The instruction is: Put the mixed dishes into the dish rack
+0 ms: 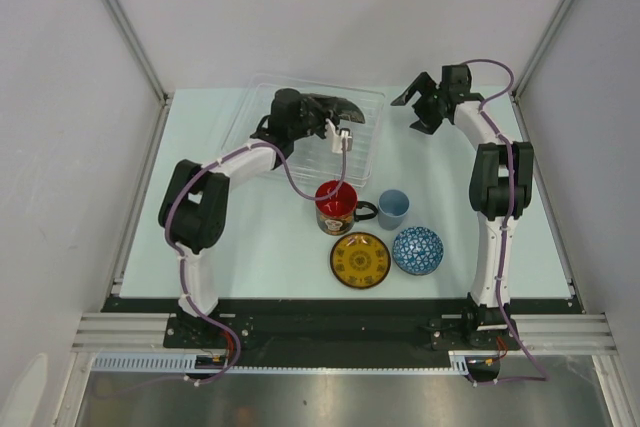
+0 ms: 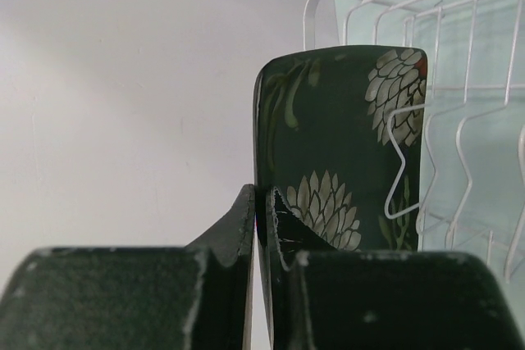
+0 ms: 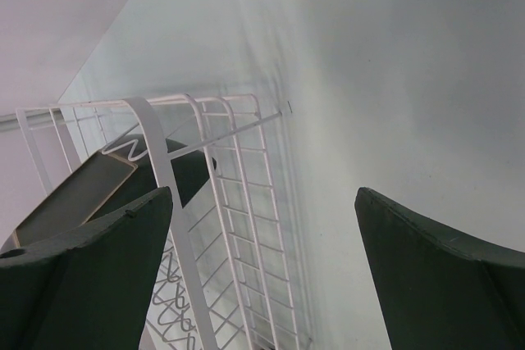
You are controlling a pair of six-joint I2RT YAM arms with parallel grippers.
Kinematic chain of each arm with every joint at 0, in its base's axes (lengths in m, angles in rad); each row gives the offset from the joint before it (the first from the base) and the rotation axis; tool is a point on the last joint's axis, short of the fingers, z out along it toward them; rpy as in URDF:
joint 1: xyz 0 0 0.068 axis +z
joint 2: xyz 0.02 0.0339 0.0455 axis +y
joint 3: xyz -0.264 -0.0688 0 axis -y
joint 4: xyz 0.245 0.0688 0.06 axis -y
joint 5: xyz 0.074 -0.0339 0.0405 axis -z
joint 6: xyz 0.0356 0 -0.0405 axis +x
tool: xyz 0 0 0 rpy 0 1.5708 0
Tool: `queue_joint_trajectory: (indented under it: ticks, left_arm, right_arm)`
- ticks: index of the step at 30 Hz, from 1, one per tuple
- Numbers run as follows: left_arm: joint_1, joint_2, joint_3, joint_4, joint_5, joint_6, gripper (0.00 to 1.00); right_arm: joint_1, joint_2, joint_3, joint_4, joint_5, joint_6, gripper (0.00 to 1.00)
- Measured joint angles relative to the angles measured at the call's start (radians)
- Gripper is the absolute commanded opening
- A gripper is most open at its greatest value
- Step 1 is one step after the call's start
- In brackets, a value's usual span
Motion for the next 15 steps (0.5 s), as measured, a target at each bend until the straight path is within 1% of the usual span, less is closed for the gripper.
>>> queue_joint_trajectory:
  ticks: [9, 10, 11, 12, 13, 14, 15]
  left_arm:
    - [-0.033, 0.000, 0.008, 0.029, 0.004, -0.050, 0.00]
    - [-0.034, 0.000, 0.008, 0.030, 0.005, -0.052, 0.03]
    - [-0.035, 0.000, 0.008, 0.030, 0.005, -0.056, 0.26]
    - [-0.035, 0.000, 0.008, 0.030, 0.006, -0.057, 0.46]
    - [-0.035, 0.000, 0.008, 0.031, 0.006, -0.056, 0.61]
    - [-0.036, 0.000, 0.006, 0.045, 0.008, -0.048, 0.72]
    - [-0.037, 0.000, 0.005, 0.053, 0.008, -0.045, 0.77]
  right_arm:
    - [-0.001, 0.000, -0.026, 0.008, 0.000, 0.000, 1.00]
    - [0.000, 0.000, -0.029, 0.008, 0.000, 0.000, 1.00]
    - [0.000, 0.000, -0.033, 0.008, 0.000, 0.000, 1.00]
    - [-0.001, 0.000, -0.035, 0.008, 0.000, 0.000, 1.00]
    - [-0.001, 0.000, -0.037, 0.008, 0.000, 0.000, 1.00]
    - [-0.001, 0.000, -0.037, 0.008, 0.000, 0.000, 1.00]
    - [-0.001, 0.000, -0.037, 0.008, 0.000, 0.000, 1.00]
